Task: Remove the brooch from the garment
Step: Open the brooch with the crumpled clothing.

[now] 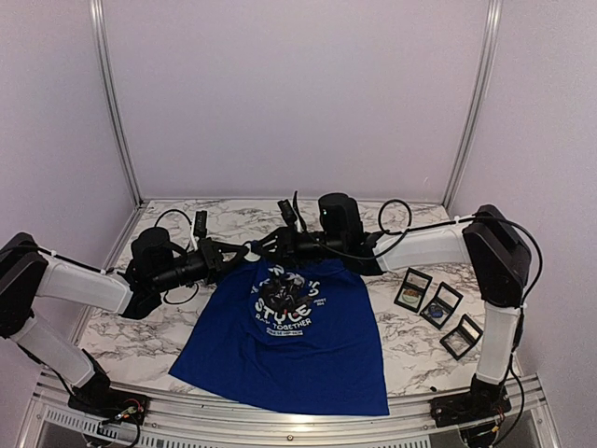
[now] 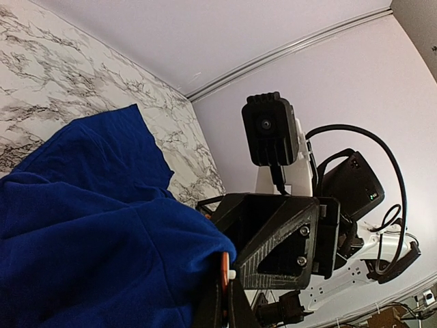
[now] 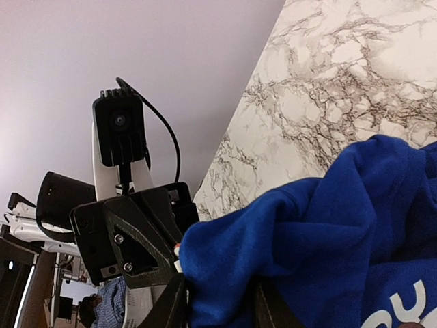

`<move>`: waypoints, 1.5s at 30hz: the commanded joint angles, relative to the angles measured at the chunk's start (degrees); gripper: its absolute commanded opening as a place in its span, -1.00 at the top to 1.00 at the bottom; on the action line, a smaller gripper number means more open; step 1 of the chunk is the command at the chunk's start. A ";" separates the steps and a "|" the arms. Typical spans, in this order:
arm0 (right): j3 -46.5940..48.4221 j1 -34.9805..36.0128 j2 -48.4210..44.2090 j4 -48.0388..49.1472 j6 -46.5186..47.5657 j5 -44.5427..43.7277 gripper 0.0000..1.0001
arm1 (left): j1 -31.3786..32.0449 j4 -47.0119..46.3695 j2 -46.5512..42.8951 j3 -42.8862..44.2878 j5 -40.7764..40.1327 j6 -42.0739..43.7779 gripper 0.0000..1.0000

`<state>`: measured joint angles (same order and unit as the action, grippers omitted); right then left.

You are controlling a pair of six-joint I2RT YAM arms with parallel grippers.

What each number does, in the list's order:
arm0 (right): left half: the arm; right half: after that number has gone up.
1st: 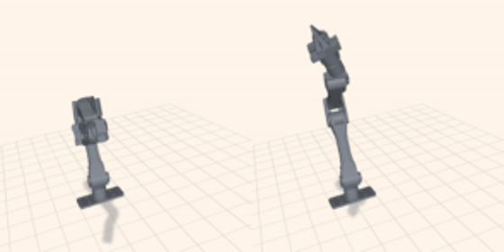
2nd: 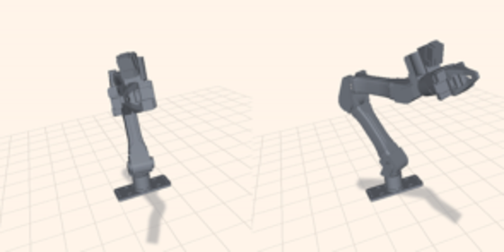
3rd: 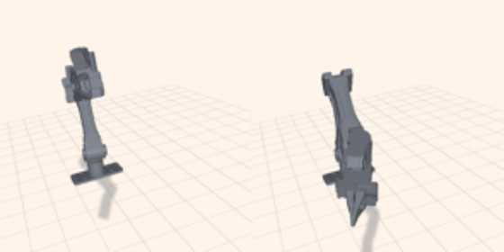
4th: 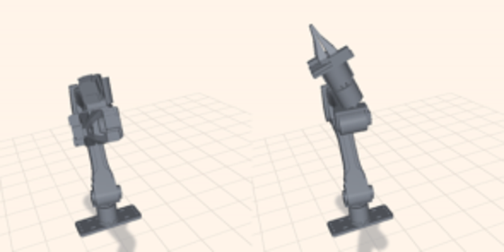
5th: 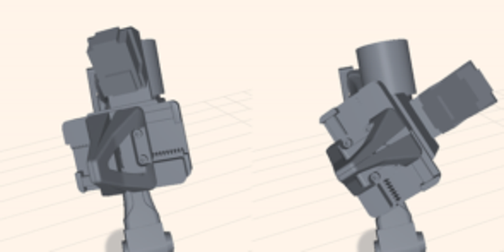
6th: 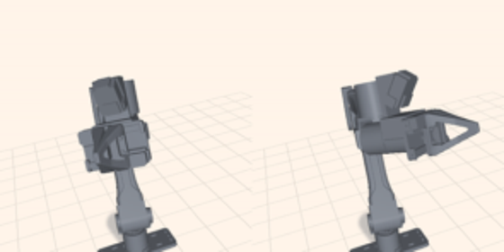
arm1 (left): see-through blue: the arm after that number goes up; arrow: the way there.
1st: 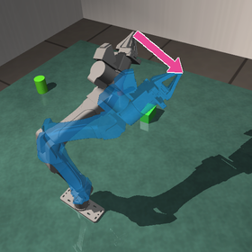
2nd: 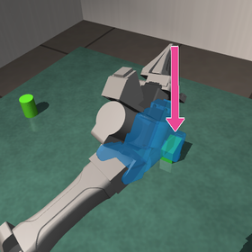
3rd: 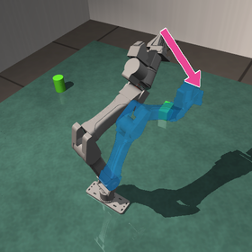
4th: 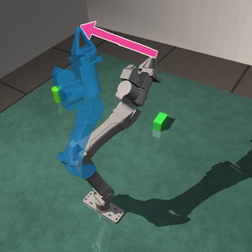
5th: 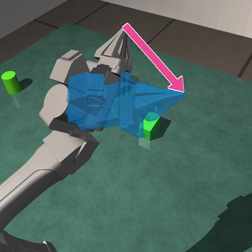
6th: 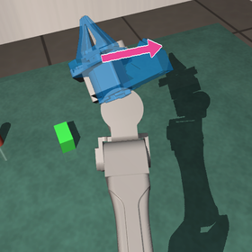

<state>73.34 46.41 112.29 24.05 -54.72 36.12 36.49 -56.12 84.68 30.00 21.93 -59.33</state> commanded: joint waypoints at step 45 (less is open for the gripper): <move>4.47 0.96 2.52 -8.84 9.74 1.32 0.63 | 0.09 2.68 -4.00 1.95 0.13 4.67 1.00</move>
<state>76.36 46.78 113.78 18.70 -46.85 37.58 36.34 -51.51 83.15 30.04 21.37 -55.42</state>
